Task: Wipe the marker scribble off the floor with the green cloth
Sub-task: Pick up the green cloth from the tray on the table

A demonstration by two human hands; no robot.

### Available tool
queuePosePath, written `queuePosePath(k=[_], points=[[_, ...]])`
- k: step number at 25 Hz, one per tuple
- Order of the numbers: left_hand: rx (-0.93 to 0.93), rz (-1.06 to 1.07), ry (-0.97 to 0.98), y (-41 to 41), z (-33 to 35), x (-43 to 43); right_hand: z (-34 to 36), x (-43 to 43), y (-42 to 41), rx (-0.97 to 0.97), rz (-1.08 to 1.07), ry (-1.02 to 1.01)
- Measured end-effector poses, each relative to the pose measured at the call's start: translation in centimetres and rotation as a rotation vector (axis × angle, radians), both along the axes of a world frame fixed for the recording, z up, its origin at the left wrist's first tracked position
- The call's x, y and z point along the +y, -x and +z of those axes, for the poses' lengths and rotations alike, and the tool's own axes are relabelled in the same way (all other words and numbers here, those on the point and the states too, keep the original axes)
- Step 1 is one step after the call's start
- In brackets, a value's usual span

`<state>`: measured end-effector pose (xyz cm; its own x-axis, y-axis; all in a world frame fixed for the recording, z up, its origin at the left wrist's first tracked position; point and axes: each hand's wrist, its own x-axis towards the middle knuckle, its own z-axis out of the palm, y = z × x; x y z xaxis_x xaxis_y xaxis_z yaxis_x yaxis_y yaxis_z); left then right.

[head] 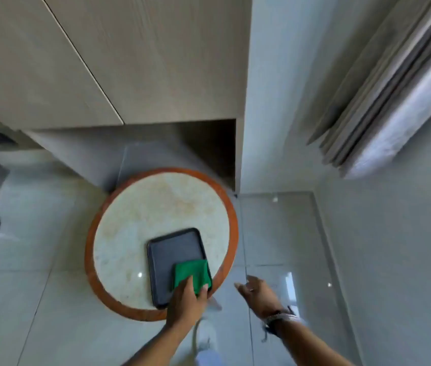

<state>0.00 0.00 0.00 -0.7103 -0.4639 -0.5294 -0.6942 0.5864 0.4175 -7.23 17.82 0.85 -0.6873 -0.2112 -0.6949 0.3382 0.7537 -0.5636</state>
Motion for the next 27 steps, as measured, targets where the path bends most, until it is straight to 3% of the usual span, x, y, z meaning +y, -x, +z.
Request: queuePosePath(k=[3, 11, 16, 20, 24, 27], points=[[-0.042, 0.250, -0.008, 1.1, -7.3, -3.5, -7.5, -5.8, -0.9, -0.099, -0.083, 0.077], [-0.132, 0.410, -0.047, 3.2, -15.1, -7.5, -14.9, -14.4, -1.0, -0.046, 0.018, -0.103], [-0.117, 0.658, -0.312, 2.6, -16.6, -8.4, -16.3, -15.2, 0.2, -0.115, -0.172, -0.114], [-0.037, 0.759, -0.454, 2.8, -14.8, -7.9, -16.2, -14.1, 1.9, -0.251, -0.364, 0.091], [0.115, 0.843, -0.862, 4.2, -11.2, -4.4, -13.8, -9.2, 4.0, -0.296, -0.576, 0.410], [0.143, 0.809, -0.977, 6.4, -10.3, 1.0, -13.0, -2.7, 4.9, -0.313, -0.737, 0.690]])
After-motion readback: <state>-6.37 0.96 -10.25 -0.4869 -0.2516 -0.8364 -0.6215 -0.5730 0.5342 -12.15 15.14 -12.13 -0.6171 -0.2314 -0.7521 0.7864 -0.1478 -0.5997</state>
